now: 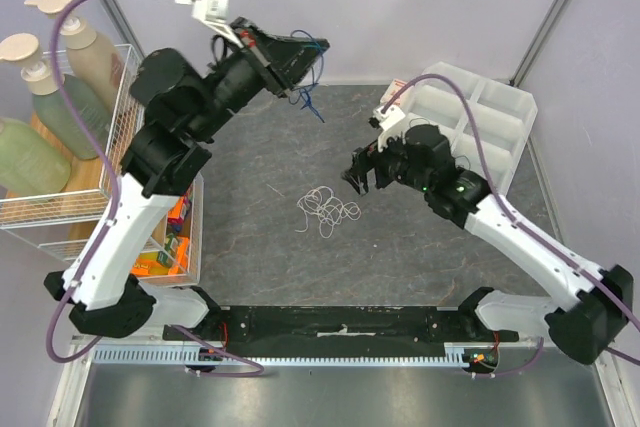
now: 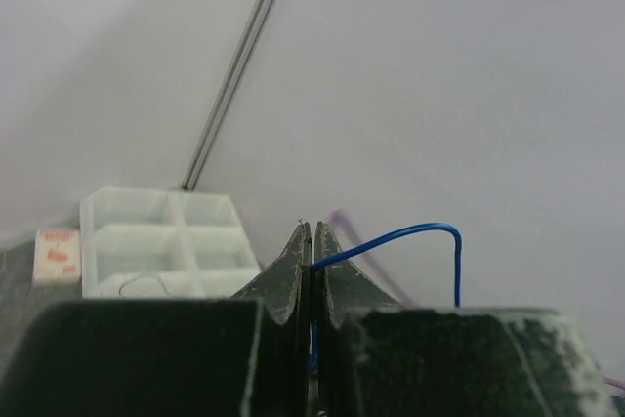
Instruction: Untangle the cables
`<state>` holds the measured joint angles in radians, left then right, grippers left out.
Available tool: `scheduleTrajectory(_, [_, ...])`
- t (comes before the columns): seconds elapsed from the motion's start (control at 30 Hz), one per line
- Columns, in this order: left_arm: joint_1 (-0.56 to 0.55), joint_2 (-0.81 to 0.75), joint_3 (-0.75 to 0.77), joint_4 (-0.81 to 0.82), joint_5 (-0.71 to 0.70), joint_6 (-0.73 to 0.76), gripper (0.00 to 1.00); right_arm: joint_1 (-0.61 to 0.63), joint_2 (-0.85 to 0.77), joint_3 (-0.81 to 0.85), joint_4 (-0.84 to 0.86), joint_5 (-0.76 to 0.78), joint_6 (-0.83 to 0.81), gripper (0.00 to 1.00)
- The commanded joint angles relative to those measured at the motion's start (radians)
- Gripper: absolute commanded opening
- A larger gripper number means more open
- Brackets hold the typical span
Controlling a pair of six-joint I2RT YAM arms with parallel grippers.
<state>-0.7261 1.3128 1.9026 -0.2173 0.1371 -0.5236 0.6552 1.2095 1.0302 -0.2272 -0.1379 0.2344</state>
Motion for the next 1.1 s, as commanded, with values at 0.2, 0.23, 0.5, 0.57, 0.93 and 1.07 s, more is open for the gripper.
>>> scheduleTrajectory(0.2, [0.076, 0.106, -0.068, -0.232, 0.093, -0.225, 0.02, 0.000, -0.166, 0.215, 0.113, -0.172, 0.040, 0.93])
scheduleTrajectory(0.23, [0.077, 0.112, -0.080, -0.232, 0.108, -0.234, 0.02, 0.000, -0.165, 0.218, 0.146, -0.151, 0.069, 0.93])
scheduleTrajectory(0.5, [0.080, 0.135, -0.154, -0.234, 0.153, -0.326, 0.02, 0.000, -0.016, 0.289, 0.196, -0.080, 0.220, 0.88])
scheduleTrajectory(0.57, [0.082, 0.146, -0.155, -0.234, 0.168, -0.345, 0.02, 0.000, 0.005, 0.292, 0.218, -0.082, 0.233, 0.83])
scheduleTrajectory(0.93, [0.082, 0.164, -0.175, -0.217, 0.203, -0.354, 0.02, -0.002, -0.010, 0.203, 0.296, -0.075, 0.260, 0.11])
scheduleTrajectory(1.07, [0.083, 0.167, -0.177, -0.214, 0.191, -0.305, 0.02, 0.000, -0.022, 0.202, 0.267, -0.056, 0.235, 0.00])
